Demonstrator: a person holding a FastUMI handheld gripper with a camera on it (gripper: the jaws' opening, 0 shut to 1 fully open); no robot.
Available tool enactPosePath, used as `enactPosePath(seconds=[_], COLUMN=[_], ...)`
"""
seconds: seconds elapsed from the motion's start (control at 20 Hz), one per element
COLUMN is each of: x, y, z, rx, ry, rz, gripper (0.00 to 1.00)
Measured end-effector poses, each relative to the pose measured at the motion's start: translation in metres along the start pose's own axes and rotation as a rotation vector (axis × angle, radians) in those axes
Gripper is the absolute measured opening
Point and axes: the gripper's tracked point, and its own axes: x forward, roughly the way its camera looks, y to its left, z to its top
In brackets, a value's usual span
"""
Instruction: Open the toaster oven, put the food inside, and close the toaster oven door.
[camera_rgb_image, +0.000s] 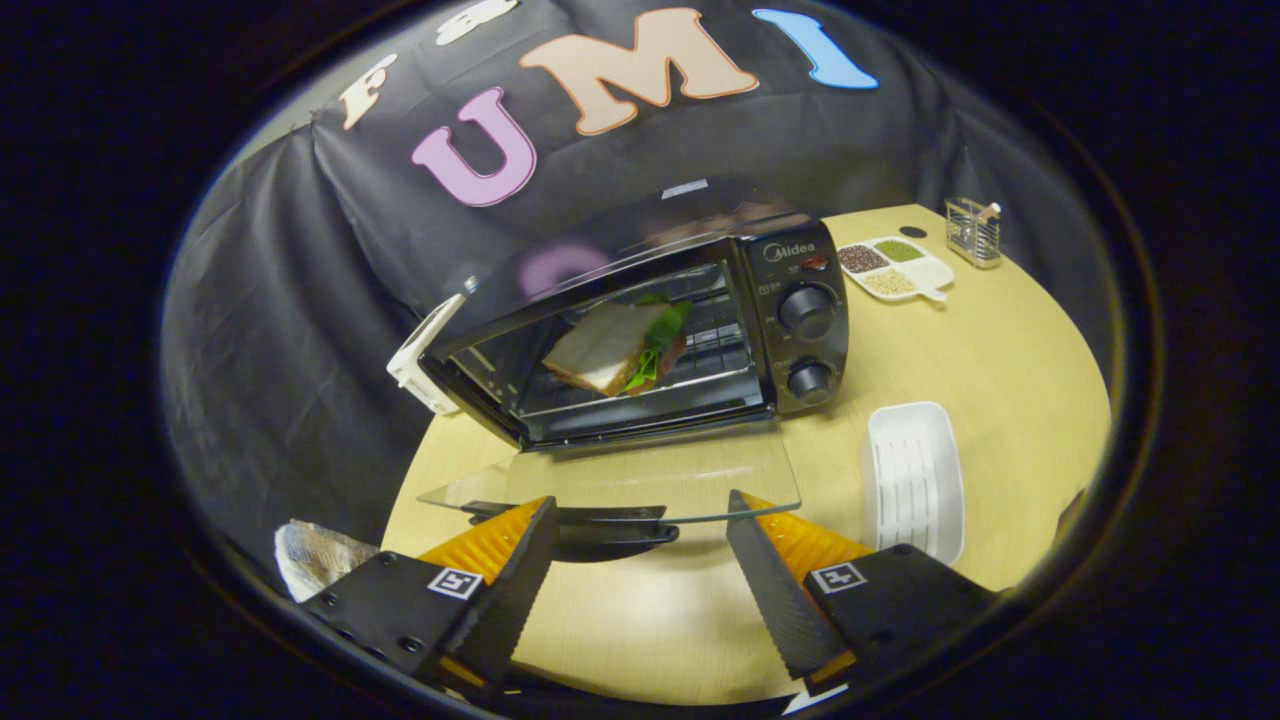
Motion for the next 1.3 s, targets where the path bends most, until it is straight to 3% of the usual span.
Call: enactPosePath(seconds=[1.3], x=[0.023], y=[0.015], z=[0.088], rx=[0.131], ry=[-0.227], rz=[0.005], gripper=[1.00])
